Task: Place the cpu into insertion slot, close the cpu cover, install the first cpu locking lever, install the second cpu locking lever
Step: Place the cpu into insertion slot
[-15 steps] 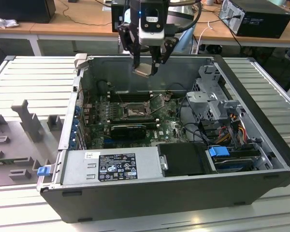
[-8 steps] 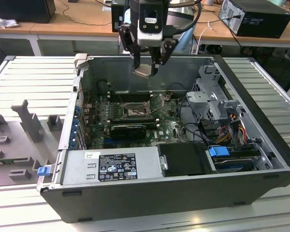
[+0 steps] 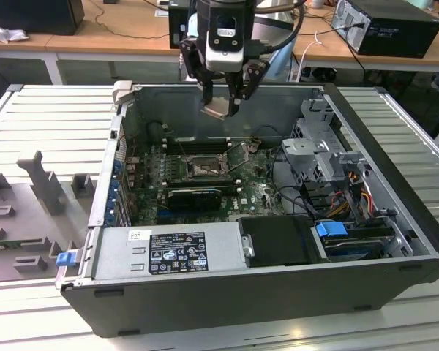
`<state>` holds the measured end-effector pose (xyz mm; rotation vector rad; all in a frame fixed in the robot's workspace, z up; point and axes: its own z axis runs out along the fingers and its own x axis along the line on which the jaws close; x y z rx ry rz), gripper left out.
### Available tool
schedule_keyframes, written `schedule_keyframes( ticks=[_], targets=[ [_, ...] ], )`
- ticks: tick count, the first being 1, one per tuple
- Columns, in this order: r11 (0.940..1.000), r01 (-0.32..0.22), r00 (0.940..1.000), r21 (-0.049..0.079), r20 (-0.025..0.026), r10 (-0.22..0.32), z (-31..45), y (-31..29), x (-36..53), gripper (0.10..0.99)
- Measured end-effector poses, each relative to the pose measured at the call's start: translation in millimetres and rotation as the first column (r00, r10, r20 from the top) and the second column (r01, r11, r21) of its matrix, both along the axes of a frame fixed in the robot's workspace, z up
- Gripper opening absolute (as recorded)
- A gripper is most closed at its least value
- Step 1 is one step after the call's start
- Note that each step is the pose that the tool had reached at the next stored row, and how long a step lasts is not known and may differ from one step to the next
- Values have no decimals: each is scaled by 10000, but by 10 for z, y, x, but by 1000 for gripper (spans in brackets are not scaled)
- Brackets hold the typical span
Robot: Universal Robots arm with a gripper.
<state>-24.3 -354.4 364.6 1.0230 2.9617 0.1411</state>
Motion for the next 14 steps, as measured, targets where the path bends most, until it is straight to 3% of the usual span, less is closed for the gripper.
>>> schedule_keyframes(
  ticks=[14],
  targets=[
    [9977, 684, 9977, -2, -3, -684, -36, 0, 0, 525]
  ],
)
